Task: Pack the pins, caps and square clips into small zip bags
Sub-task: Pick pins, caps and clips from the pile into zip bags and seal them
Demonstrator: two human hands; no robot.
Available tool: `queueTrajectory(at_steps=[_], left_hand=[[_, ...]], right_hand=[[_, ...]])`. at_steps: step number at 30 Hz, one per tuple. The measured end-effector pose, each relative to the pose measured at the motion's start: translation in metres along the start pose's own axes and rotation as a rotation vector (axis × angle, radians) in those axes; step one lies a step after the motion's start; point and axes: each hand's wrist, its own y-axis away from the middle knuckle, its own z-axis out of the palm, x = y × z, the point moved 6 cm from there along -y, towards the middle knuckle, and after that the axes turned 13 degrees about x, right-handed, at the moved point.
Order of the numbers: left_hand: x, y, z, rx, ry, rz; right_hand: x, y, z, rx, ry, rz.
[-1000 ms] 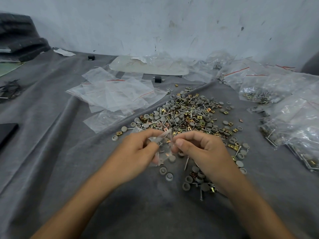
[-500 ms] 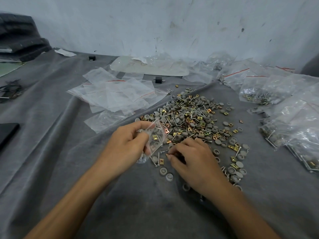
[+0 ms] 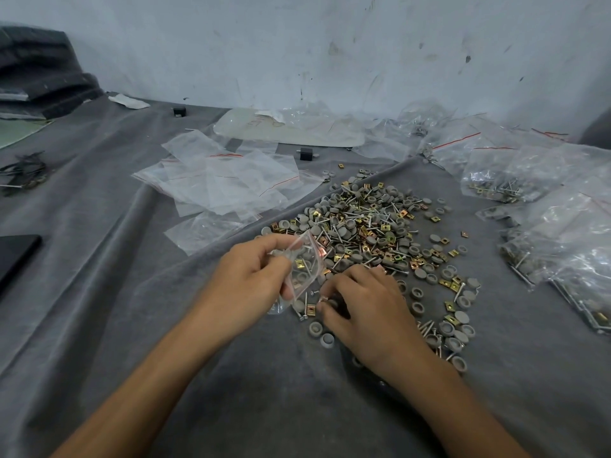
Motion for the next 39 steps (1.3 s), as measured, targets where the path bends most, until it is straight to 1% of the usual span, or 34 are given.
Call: queueTrajectory(at_steps=[4,7,9,11,13,14,16,18,20,22,24,26,28,30,32,36,39], left_hand=[[0.0,0.0,0.0,-0.009,-0.014,0.01],[0.003,0.001,0.003,-0.031,-0.002,0.017],[0.005,0.003,0.006,-0.058,0.011,0.012],[0.008,0.007,0.01,-0.1,-0.004,0.019],[0.01,0.011,0.015,-0.145,-0.053,0.038],[0.011,0.012,0.017,-0.167,-0.078,0.053],[0.013,0.015,0.018,-0.195,-0.1,0.069],[0.015,0.015,0.018,-0.192,-0.07,0.06],[0.015,0.013,0.016,-0.155,-0.01,0.04],[0.013,0.01,0.013,-0.115,0.026,0.023],[0.009,0.005,0.008,-0.074,0.038,0.0],[0.008,0.002,0.001,-0.025,0.051,-0.015],[0.008,-0.001,-0.004,0.025,0.077,-0.03],[0.009,-0.001,-0.007,0.059,0.094,-0.051],[0.009,-0.001,-0.008,0.071,0.09,-0.075],[0.012,0.001,-0.008,0.068,0.074,-0.077],[0.012,0.0,-0.008,0.067,0.064,-0.08]], right_hand=[[0.001,-0.001,-0.005,0.013,-0.055,0.035],[0.005,-0.003,-0.016,0.119,-0.103,0.08],[0.012,-0.005,-0.026,0.228,-0.242,0.157],[0.017,-0.005,-0.033,0.289,-0.49,0.261],[0.015,-0.005,-0.035,0.289,-0.732,0.315],[0.013,-0.005,-0.036,0.279,-0.808,0.318],[0.009,-0.004,-0.034,0.232,-0.9,0.306],[0.006,-0.005,-0.03,0.172,-0.927,0.29],[0.005,-0.006,-0.028,0.146,-0.922,0.282],[0.009,-0.007,-0.03,0.196,-0.91,0.291],[0.016,-0.006,-0.032,0.248,-0.815,0.3],[0.017,-0.005,-0.029,0.212,-0.573,0.24],[0.01,-0.002,-0.022,0.132,-0.26,0.094],[0.001,0.001,-0.013,0.085,-0.129,-0.014],[-0.004,0.003,-0.007,0.054,-0.076,-0.046],[-0.004,0.002,-0.003,0.023,-0.025,-0.05],[-0.007,0.003,-0.005,0.053,-0.029,-0.064]])
